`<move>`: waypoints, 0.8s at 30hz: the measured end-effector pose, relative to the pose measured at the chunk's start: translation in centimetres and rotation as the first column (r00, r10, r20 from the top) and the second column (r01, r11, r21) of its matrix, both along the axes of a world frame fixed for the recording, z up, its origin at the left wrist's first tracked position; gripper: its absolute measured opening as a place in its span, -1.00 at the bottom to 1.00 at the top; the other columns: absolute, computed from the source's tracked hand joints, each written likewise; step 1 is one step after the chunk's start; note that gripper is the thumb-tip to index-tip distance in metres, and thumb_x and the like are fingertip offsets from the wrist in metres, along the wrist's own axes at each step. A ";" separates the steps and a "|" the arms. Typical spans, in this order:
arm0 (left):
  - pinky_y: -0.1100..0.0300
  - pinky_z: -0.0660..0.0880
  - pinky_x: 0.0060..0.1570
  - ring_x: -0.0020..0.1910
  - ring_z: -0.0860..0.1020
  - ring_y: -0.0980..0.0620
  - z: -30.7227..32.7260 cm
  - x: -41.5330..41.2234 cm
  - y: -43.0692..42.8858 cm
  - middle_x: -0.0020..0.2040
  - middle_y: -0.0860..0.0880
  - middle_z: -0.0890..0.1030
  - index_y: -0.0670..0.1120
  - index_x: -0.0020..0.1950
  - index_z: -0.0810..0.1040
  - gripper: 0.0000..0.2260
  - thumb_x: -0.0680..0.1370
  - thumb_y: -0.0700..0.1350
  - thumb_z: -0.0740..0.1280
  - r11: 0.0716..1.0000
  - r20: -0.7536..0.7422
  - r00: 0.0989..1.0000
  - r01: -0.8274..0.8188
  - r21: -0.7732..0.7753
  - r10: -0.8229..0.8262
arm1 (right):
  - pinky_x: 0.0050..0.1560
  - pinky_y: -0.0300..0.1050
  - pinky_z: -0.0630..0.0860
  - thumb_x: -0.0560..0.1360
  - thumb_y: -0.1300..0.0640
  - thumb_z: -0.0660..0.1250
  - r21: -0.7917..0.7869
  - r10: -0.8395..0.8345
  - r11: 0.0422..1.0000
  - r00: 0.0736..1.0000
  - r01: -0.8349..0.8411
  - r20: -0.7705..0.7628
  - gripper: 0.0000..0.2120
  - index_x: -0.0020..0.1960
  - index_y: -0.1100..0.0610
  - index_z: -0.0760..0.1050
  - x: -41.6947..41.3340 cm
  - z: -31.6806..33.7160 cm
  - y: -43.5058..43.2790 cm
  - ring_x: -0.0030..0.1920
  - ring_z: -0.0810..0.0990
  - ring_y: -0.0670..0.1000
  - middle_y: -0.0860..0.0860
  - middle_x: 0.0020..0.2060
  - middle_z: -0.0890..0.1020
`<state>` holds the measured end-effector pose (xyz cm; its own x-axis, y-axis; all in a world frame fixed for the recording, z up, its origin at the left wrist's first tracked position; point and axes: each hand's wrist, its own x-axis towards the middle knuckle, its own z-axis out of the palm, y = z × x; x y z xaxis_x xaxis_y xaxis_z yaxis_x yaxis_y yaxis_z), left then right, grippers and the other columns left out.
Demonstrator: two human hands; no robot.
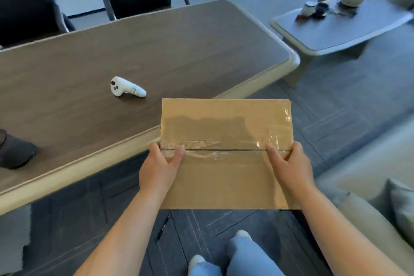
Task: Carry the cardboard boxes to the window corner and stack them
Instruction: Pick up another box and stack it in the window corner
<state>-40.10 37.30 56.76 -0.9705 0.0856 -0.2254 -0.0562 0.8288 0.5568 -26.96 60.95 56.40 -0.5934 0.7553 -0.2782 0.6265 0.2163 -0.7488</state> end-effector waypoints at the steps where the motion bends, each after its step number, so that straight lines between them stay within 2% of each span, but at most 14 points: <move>1: 0.09 0.38 -0.27 -0.22 0.43 -0.04 0.0 -0.2 1.7 -0.25 0.04 0.40 -0.12 0.00 0.27 -0.55 0.49 0.28 0.17 0.999 -0.001 0.999 0.045 0.014 -0.045 | -0.16 -0.06 0.42 0.46 -0.19 0.30 0.012 -0.048 0.999 0.999 0.048 0.002 -0.65 0.05 0.03 0.33 0.8 0.1 1.1 -0.15 0.48 -0.03 -0.10 -0.16 0.49; 5: 0.10 0.37 -0.30 -0.24 0.46 -0.04 0.3 -0.9 9.0 -0.25 0.05 0.42 -0.08 -0.02 0.26 -0.56 0.48 0.29 0.17 0.979 -0.004 0.980 0.198 0.050 -0.198 | -0.13 -0.06 0.42 0.47 -0.17 0.30 0.036 -0.204 0.978 0.979 0.205 -0.028 -0.66 0.05 0.04 0.31 3.6 0.3 6.2 -0.12 0.48 0.02 -0.05 -0.14 0.49; 9: 0.11 0.32 -0.36 -0.28 0.45 0.01 1.0 -0.9 16.4 -0.24 0.05 0.44 -0.09 -0.03 0.27 -0.56 0.48 0.29 0.17 0.953 -0.023 0.955 0.296 0.064 -0.296 | -0.19 -0.08 0.38 0.47 -0.17 0.30 0.043 -0.295 0.954 0.953 0.298 -0.072 -0.66 0.05 0.05 0.33 5.3 0.7 11.9 -0.17 0.48 -0.01 -0.08 -0.17 0.49; 15: 0.13 0.35 -0.37 -0.29 0.46 0.00 2.6 -0.7 27.4 -0.20 -0.03 0.51 -0.13 0.01 0.32 -0.56 0.49 0.24 0.20 0.914 -0.057 0.921 0.390 0.110 -0.386 | -0.21 -0.07 0.38 0.45 -0.20 0.30 0.013 -0.371 0.927 0.921 0.375 -0.115 -0.62 0.07 0.05 0.34 7.5 1.6 21.2 -0.12 0.51 0.02 -0.07 -0.13 0.51; 20: 0.10 0.29 -0.36 -0.32 0.39 0.02 3.2 -1.2 34.0 -0.23 0.01 0.44 -0.12 0.01 0.27 -0.58 0.51 0.24 0.16 0.881 -0.072 0.882 0.470 0.048 -0.466 | -0.14 -0.06 0.37 0.46 -0.16 0.31 0.033 -0.429 0.899 0.893 0.437 -0.134 -0.65 0.04 0.06 0.33 7.8 1.7 26.6 -0.11 0.49 0.05 -0.04 -0.12 0.50; 24: 0.10 0.27 -0.32 -0.29 0.39 0.00 3.4 -2.8 38.6 -0.21 0.00 0.43 -0.13 0.01 0.27 -0.57 0.51 0.25 0.15 0.855 -0.078 0.854 0.518 0.029 -0.514 | -0.19 -0.08 0.34 0.46 -0.15 0.32 0.028 -0.483 0.871 0.866 0.490 -0.131 -0.64 0.05 0.09 0.34 7.0 1.6 29.8 -0.15 0.47 0.04 -0.04 -0.15 0.49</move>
<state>-42.92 75.93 60.21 -0.7962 0.5872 -0.1462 0.4099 0.7011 0.5835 -19.99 90.77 58.00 -0.1717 0.9691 -0.1768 0.5730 -0.0477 -0.8182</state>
